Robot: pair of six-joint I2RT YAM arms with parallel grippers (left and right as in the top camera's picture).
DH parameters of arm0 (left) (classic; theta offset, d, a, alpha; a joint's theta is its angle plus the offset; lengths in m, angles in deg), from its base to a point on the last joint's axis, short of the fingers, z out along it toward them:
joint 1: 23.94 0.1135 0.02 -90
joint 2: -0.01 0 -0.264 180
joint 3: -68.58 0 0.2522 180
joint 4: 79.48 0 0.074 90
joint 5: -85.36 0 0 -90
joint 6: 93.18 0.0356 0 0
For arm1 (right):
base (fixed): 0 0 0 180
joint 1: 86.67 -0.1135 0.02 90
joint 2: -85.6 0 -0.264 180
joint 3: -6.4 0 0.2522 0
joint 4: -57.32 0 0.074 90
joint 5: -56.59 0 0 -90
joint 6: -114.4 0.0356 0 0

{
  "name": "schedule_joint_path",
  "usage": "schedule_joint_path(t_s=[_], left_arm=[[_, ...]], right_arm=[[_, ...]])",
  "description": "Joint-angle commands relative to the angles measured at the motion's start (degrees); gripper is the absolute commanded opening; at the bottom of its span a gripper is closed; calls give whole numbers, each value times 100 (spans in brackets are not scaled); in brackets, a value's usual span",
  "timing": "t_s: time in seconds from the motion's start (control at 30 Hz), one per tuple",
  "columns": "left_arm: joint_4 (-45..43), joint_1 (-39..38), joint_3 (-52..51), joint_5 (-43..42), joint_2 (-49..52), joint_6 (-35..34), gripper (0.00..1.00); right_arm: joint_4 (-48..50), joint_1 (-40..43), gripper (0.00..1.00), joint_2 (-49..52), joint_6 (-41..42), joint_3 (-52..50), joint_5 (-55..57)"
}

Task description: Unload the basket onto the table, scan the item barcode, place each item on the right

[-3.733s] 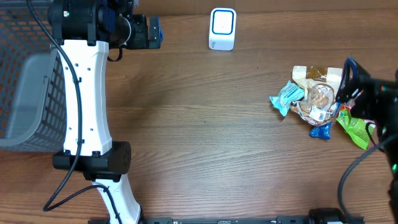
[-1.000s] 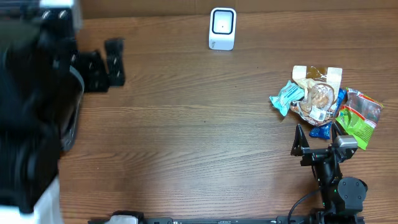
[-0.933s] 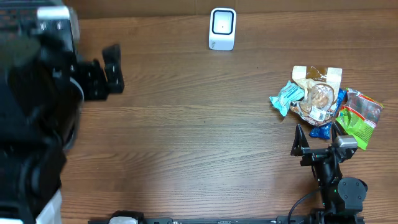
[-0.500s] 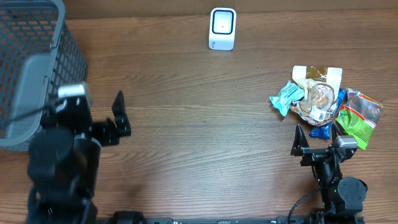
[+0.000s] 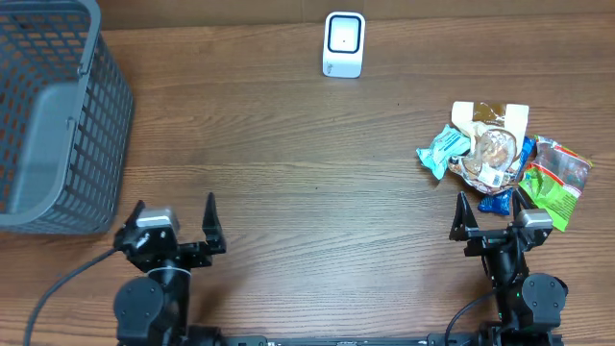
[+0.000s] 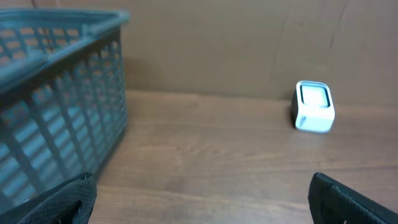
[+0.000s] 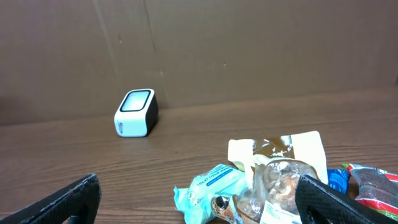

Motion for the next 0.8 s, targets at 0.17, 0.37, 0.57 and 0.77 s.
schedule_joint_path(t_s=[0.17,0.37,0.57,0.77], left_arm=[[-960,42,-1318,-249,-758,118,100],[-1220,42,-1593,-247,-1054,168,100],[-1316,42,-1615,-260,-1217,269,100],[-2367,42,-2229,-262,-1217,286,100]], right_arm=[[26,-22,100,-63,0,-57,28],[26,-22,100,-63,0,-57,28],[26,-22,100,-63,0,-57,28],[26,-22,100,-63,0,-57,28]])
